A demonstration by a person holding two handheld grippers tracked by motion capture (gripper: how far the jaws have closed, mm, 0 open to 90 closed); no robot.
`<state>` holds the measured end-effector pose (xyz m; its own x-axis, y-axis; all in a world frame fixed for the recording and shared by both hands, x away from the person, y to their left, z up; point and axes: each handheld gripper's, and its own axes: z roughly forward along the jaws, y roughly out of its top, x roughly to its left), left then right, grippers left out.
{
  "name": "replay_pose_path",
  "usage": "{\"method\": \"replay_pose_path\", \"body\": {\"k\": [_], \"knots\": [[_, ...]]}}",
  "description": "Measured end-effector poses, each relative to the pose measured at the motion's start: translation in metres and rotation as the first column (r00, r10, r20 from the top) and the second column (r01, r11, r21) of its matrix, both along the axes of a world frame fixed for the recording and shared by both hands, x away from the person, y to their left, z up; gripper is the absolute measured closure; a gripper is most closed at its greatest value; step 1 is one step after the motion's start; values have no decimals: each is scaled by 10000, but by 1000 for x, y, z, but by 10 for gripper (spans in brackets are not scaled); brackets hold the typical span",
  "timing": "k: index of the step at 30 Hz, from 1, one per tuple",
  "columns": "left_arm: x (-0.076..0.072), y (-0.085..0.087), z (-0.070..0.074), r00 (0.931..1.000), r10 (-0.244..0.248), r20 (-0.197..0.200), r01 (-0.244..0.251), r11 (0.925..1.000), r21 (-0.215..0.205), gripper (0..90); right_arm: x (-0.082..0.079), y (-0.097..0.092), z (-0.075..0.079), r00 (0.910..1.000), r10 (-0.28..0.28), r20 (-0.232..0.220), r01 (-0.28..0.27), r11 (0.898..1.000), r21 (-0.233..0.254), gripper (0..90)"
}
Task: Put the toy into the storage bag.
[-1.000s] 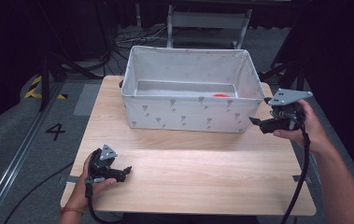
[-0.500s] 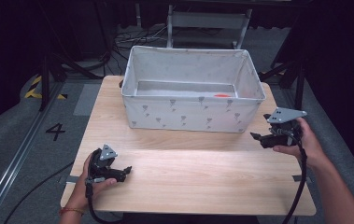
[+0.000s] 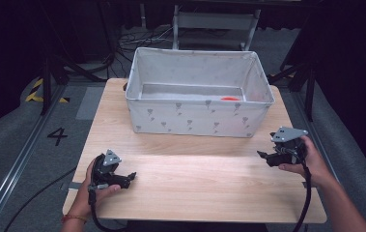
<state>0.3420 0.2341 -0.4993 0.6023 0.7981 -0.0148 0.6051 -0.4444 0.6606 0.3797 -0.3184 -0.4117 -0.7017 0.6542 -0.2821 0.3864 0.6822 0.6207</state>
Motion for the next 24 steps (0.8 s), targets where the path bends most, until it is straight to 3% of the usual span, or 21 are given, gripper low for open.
{"method": "replay_pose_path", "body": {"k": [2, 15, 17, 24], "knots": [[0, 0, 0, 10000, 5, -1, -5, 10000, -3, 65, -3, -2, -9, 9999, -22, -148, 19, 9999, -159, 207], [0, 0, 0, 10000, 10, -3, -10, 10000, -5, 65, -15, -14, -39, 9974, -422, -581, 418, 9991, -86, 176], [0, 0, 0, 10000, 13, -4, -13, 10000, -4, 64, -17, -16, -43, 9980, -406, -480, 400, 9991, -131, 175], [-1, -1, 0, 9999, 60, -117, -61, 10000, -65, 62, -25, -27, -58, 9966, -332, -748, 357, 9988, 324, 175]]}}
